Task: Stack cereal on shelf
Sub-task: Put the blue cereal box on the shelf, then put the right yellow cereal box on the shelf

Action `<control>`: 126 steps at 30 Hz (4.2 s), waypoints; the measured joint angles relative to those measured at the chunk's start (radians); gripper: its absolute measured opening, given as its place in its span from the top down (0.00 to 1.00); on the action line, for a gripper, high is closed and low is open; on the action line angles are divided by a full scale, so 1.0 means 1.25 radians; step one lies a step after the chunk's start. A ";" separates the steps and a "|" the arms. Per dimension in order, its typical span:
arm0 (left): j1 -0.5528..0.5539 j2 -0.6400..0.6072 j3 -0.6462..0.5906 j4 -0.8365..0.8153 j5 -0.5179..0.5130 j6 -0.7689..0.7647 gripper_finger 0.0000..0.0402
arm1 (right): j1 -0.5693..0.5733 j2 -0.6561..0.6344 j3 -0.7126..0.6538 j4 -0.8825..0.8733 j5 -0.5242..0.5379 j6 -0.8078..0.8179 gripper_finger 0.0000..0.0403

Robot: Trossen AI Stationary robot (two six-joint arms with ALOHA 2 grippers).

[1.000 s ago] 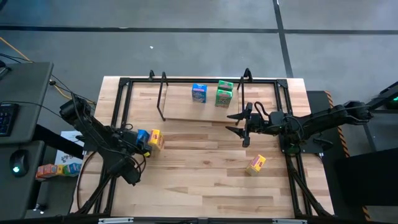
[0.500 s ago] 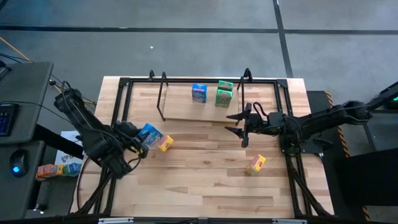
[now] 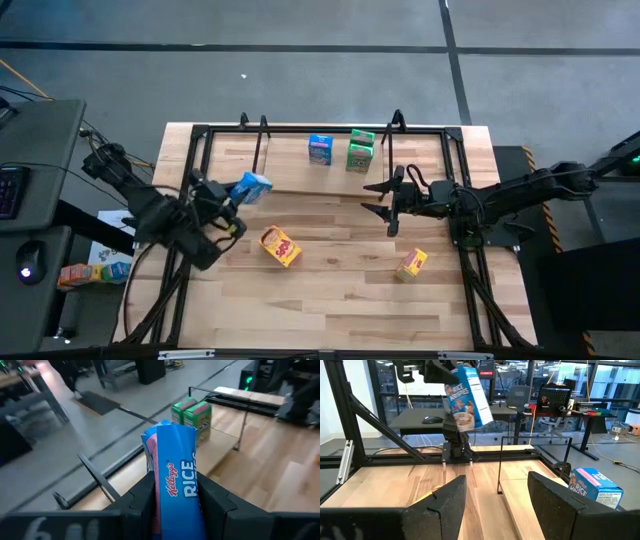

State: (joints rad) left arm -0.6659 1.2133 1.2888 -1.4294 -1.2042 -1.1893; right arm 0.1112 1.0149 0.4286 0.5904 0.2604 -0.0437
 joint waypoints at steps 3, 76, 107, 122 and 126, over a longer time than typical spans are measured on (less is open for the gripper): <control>0.060 0.000 0.000 0.136 0.037 0.202 0.75 | 0.000 0.000 0.000 0.003 0.000 0.000 0.49; 0.832 0.393 0.023 0.800 0.971 1.228 0.50 | 0.000 0.000 0.000 -0.014 0.000 0.000 0.49; 0.789 0.172 0.158 0.681 0.902 1.031 0.46 | 0.000 0.000 0.000 -0.014 0.002 -0.013 0.49; 0.592 -0.309 -0.578 1.358 0.889 0.975 0.46 | 0.000 -0.001 0.000 -0.014 0.020 -0.013 0.49; 0.563 -0.385 -0.733 1.559 0.858 0.973 0.46 | 0.000 -0.001 0.000 -0.014 0.020 -0.013 0.49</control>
State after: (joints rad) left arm 0.0375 0.7317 0.3731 0.5191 -0.1320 0.0273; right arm 0.1108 1.0142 0.4290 0.5724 0.2855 -0.0605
